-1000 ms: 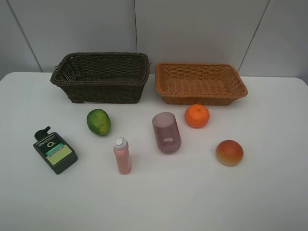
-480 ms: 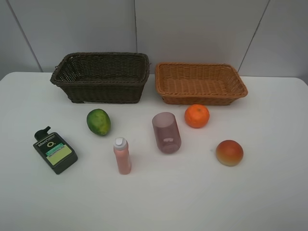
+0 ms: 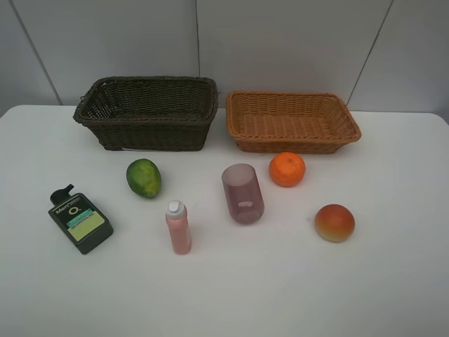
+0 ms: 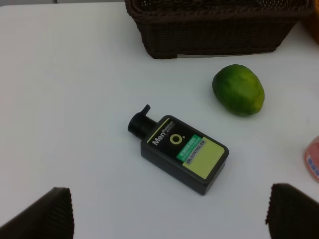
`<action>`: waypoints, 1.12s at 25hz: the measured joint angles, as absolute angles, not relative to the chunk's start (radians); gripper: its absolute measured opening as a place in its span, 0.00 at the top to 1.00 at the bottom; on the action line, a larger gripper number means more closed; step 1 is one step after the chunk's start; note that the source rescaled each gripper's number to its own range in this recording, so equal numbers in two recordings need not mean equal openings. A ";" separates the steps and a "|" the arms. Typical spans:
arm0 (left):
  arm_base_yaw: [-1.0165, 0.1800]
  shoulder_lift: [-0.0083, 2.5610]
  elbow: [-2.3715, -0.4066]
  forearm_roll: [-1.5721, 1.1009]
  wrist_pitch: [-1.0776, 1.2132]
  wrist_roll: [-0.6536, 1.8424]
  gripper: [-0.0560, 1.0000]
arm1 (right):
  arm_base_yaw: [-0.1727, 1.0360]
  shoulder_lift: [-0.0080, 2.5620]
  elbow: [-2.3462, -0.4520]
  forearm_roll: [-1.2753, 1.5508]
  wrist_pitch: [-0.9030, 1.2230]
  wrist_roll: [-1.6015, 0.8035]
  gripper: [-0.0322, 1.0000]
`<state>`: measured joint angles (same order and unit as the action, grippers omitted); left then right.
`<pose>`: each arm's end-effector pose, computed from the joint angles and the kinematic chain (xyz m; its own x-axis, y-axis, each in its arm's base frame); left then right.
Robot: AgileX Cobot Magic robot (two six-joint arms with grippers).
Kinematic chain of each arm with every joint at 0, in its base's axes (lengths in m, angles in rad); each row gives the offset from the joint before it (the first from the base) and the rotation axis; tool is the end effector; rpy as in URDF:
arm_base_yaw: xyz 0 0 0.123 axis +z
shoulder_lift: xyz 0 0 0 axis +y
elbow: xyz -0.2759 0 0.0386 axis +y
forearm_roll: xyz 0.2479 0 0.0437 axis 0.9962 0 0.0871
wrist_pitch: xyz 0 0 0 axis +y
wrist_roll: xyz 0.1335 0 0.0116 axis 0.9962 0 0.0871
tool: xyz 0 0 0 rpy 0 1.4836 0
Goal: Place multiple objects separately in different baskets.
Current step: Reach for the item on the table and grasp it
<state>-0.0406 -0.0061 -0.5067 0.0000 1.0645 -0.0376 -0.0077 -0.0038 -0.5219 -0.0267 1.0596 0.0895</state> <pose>0.0382 -0.0016 0.2595 -0.4488 -0.0194 -0.8934 0.0237 0.9992 -0.0336 0.0372 -0.0034 0.2648 -0.4284 0.0796 -0.9001 0.0616 0.9964 0.0588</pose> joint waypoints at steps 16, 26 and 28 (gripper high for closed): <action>-0.041 -0.006 -0.507 0.000 1.064 -0.038 0.00 | -0.008 -0.004 -0.522 -0.027 1.060 0.090 0.06; -0.041 -0.006 -0.507 0.000 1.064 -0.038 0.00 | -0.008 -0.004 -0.522 -0.027 1.060 0.090 0.06; -0.041 -0.006 -0.507 0.000 1.064 -0.038 0.00 | -0.008 -0.004 -0.522 -0.027 1.060 0.090 0.06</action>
<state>-0.0406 -0.0061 -0.5067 0.0000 1.0645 -0.0376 -0.0077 -0.0038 -0.5219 -0.0267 1.0596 0.0895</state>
